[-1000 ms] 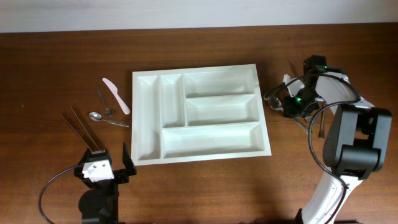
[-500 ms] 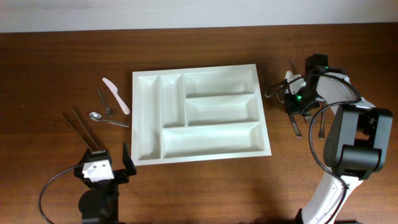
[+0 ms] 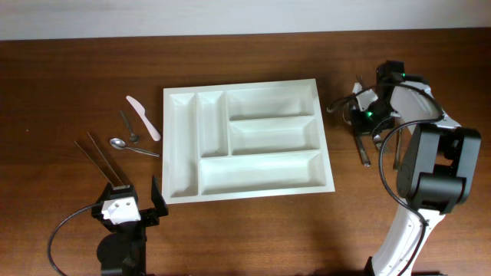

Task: Pack container
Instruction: 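Lower the right gripper and grasp the steel spoon by its handle, then carry the spoon over the tray and release it in the top compartment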

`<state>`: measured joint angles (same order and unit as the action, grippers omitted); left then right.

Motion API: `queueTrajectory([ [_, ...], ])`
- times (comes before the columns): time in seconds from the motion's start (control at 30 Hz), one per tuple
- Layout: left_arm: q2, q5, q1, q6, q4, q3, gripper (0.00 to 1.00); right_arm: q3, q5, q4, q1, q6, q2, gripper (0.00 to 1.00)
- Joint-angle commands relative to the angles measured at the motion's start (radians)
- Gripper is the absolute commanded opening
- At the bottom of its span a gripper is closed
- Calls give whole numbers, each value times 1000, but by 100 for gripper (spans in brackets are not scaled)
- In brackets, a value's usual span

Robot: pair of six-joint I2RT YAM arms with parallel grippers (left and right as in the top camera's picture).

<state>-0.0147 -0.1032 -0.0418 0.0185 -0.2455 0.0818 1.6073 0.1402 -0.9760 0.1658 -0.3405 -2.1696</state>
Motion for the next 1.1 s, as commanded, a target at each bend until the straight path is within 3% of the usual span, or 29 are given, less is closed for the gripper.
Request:
queueTrajectory([
  [0.0,10,13,-7,-15,3,-6,99,98,18,-30,-2,10,-2,4],
  [0.23,10,13,-7,-16,3,-6,99,240,27,-97,-5,5,0,4],
  [0.4,10,13,-7,-15,3,-6,99,319,81,-117,-42,-85,0,4],
  [0.7,10,13,-7,-15,3,-6,99,379,94,-90,-240,-476,0,4],
  [0.9,10,13,-7,-16,3,-6,99,379,92,-60,-388,-952,-1,4],
  [1.07,10,13,-7,-15,3,-6,99,379,93,64,-445,-1017,-12,4],
])
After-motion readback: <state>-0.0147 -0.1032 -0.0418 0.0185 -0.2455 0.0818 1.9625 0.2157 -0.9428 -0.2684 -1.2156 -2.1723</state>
